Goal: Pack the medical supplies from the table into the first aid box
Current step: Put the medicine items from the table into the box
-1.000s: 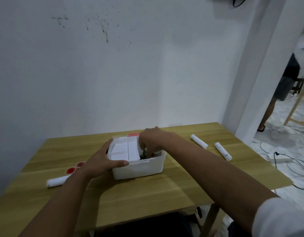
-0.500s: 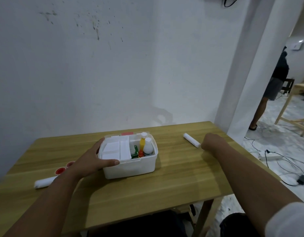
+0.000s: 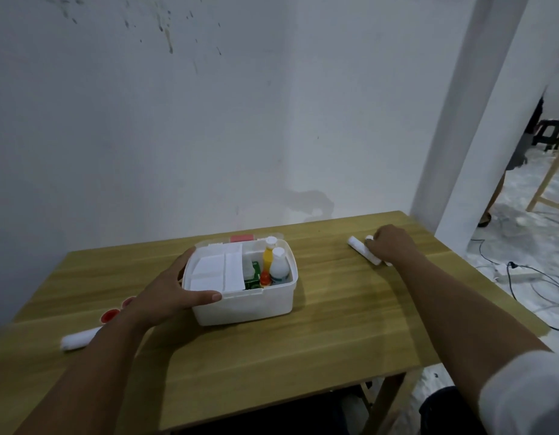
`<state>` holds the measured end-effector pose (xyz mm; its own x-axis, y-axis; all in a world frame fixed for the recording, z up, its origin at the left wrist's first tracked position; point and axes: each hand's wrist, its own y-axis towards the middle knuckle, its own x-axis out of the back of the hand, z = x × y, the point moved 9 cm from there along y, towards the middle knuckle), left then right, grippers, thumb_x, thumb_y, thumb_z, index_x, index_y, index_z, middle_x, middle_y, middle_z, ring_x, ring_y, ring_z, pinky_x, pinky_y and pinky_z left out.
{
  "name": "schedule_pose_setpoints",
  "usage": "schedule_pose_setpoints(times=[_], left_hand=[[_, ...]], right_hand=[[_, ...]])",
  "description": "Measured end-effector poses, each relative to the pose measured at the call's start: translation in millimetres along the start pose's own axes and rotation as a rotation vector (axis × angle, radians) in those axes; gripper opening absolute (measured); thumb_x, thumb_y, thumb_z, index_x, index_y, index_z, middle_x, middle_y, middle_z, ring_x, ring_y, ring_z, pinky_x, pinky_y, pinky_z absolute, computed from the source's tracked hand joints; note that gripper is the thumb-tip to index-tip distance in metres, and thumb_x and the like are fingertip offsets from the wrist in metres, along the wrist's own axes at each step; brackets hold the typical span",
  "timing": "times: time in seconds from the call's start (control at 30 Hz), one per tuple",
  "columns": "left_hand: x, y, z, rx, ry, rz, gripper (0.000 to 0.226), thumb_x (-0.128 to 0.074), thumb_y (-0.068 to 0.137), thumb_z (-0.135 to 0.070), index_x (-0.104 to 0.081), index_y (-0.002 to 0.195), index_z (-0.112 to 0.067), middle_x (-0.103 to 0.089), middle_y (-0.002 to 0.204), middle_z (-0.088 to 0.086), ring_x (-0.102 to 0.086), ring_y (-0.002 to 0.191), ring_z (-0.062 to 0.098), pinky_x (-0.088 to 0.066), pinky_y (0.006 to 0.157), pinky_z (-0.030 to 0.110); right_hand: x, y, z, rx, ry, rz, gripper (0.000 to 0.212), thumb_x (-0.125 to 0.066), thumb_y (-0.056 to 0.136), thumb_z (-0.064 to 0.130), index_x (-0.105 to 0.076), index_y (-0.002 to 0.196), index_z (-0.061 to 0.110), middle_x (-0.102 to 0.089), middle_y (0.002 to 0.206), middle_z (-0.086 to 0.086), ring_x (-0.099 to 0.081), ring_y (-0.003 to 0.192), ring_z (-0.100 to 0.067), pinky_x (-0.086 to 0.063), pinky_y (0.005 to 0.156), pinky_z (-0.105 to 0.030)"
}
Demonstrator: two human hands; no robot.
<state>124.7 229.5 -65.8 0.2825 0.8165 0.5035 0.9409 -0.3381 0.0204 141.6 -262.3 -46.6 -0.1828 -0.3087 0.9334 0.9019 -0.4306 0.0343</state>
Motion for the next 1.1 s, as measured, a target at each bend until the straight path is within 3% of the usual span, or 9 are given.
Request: schedule_pose_setpoints(times=[0.07,0.23,0.4,0.53,0.63,0.73,0.9,1.0,1.1], left_hand=[[-0.2,1.6,-1.1,-0.005,0.009,-0.011,0.115,-0.093,0.063,-0.047,-0.026,0.156,-0.040,-0.048,0.145,-0.016,-0.048,0.130,0.014,-0.051,0.090,0.026],[-1.5,2.8,-2.0,-0.004,0.009,-0.009,0.116,-0.093,0.062,-0.050,-0.026,0.156,-0.043,-0.049,0.144,-0.017,-0.049,0.129,0.012,-0.052,0.094,0.031],[-2.6,0.5,-6.8,0.005,-0.010,0.009,0.116,-0.094,0.057,-0.055,-0.029,0.153,-0.046,-0.051,0.141,-0.019,-0.051,0.128,0.011,-0.055,0.096,0.035],[-2.5,-2.6,-4.8,0.034,-0.055,0.011,0.115,-0.096,0.056,-0.053,-0.031,0.151,-0.051,-0.052,0.141,-0.018,-0.052,0.128,0.014,-0.057,0.096,0.046],[-4.0,-5.2,-8.5,0.043,-0.079,0.020,0.113,-0.096,0.057,-0.051,-0.032,0.150,-0.051,-0.051,0.140,-0.018,-0.052,0.128,0.016,-0.059,0.092,0.044],[-7.5,-10.6,-19.1,0.057,-0.093,0.043,0.102,-0.094,0.057,-0.050,-0.036,0.141,-0.056,-0.050,0.133,-0.019,-0.052,0.119,0.014,-0.061,0.080,0.035],[-10.1,-15.4,-27.7,0.062,-0.092,0.033,0.090,-0.090,0.070,-0.038,-0.035,0.139,-0.051,-0.050,0.129,-0.019,-0.053,0.115,0.014,-0.060,0.071,0.028],[-8.1,-16.2,-25.4,0.070,-0.095,0.018,0.086,-0.088,0.073,-0.033,-0.035,0.139,-0.049,-0.051,0.127,-0.018,-0.053,0.113,0.015,-0.060,0.069,0.027],[-7.5,-16.8,-21.1,0.083,-0.102,0.013,0.085,-0.089,0.072,-0.035,-0.037,0.136,-0.051,-0.052,0.127,-0.018,-0.054,0.112,0.013,-0.060,0.070,0.029]], right_hand=[[-8.1,-0.8,9.3,-0.003,-0.008,0.006,0.055,-0.052,0.070,0.072,-0.052,0.060,0.018,-0.061,0.065,-0.002,-0.062,0.070,-0.024,-0.049,0.066,-0.033],[-13.9,-6.5,30.7,-0.005,-0.018,-0.005,0.034,-0.056,0.074,0.048,-0.056,0.069,0.014,-0.065,0.070,-0.004,-0.060,0.067,-0.023,-0.042,0.056,-0.029],[-15.3,-12.5,42.6,0.001,0.067,0.014,0.029,-0.062,0.085,0.040,-0.057,0.086,0.011,-0.066,0.089,-0.007,-0.056,0.071,-0.021,-0.041,0.058,-0.031],[-3.2,-18.2,69.1,0.092,0.204,0.044,0.066,-0.082,0.077,0.031,-0.057,0.134,0.010,-0.064,0.130,-0.011,-0.062,0.114,-0.030,-0.051,0.082,-0.035],[17.5,-37.1,106.8,0.194,0.474,0.162,0.089,-0.089,0.072,0.022,-0.046,0.150,0.021,-0.055,0.139,-0.006,-0.063,0.115,-0.031,-0.054,0.060,-0.030],[38.3,-73.3,150.2,0.323,0.645,0.285,0.080,-0.085,0.079,0.020,-0.048,0.148,0.030,-0.065,0.125,-0.008,-0.071,0.097,-0.026,-0.060,0.062,-0.036],[40.4,-124.6,191.1,0.442,0.693,0.354,0.061,-0.082,0.083,0.018,-0.058,0.139,0.023,-0.070,0.111,-0.011,-0.073,0.087,-0.022,-0.060,0.057,-0.031],[18.8,-136.6,197.6,0.491,0.551,0.284,0.066,-0.083,0.081,0.024,-0.057,0.141,0.020,-0.070,0.120,-0.012,-0.072,0.094,-0.024,-0.063,0.076,-0.039],[6.2,-143.6,197.5,0.513,0.513,0.119,0.069,-0.081,0.080,0.033,-0.055,0.144,0.022,-0.065,0.134,-0.005,-0.068,0.107,-0.018,-0.054,0.090,-0.031]])
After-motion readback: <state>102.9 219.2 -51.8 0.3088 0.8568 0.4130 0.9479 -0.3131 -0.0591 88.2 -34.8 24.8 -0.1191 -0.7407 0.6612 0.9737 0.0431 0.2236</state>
